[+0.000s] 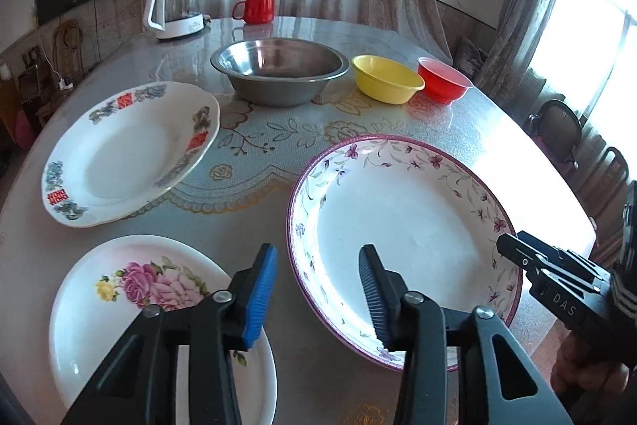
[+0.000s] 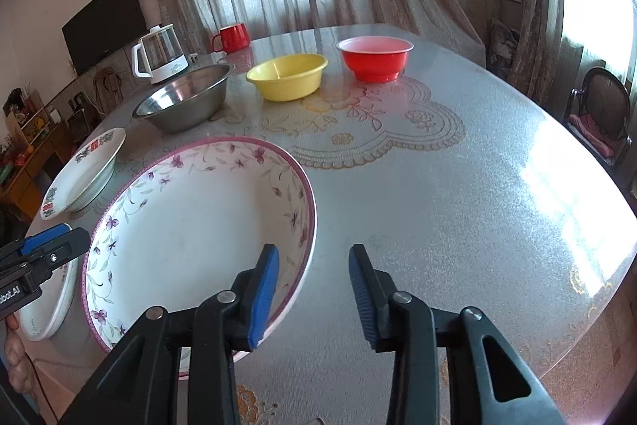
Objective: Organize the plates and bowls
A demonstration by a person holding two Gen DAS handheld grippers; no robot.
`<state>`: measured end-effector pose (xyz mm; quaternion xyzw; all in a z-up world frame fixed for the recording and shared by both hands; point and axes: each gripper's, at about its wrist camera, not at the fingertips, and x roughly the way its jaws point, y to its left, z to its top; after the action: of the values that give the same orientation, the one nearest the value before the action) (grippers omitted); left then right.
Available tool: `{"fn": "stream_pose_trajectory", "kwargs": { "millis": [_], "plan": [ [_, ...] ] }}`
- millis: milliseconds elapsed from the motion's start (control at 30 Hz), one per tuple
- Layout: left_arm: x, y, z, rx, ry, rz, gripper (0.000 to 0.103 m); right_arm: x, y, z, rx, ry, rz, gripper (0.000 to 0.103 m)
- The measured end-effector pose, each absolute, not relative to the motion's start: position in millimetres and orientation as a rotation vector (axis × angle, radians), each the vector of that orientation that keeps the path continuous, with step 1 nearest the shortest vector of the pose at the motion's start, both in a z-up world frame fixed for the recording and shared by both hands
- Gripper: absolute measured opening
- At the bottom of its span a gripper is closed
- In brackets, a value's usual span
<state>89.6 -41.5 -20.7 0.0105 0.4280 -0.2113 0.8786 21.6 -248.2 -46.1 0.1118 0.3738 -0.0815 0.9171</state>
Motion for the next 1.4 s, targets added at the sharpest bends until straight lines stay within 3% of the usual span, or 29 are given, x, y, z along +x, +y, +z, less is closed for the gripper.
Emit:
{"fn": "stream_pose_trajectory", "kwargs": {
  "millis": [133, 467, 1400],
  "plan": [
    [103, -46, -26, 0.074, 0.911, -0.441, 0.023, 28, -248, -55, 0.253, 0.805, -0.125, 0.033],
    [120, -54, -36, 0.165, 0.936, -0.450, 0.014, 33, -238, -58, 0.186, 0.790, -0.091, 0.024],
    [167, -66, -36, 0.179, 0.912, -0.306, 0.013, 90, -241, -55, 0.143, 0.803, -0.104, 0.019]
  ]
}}
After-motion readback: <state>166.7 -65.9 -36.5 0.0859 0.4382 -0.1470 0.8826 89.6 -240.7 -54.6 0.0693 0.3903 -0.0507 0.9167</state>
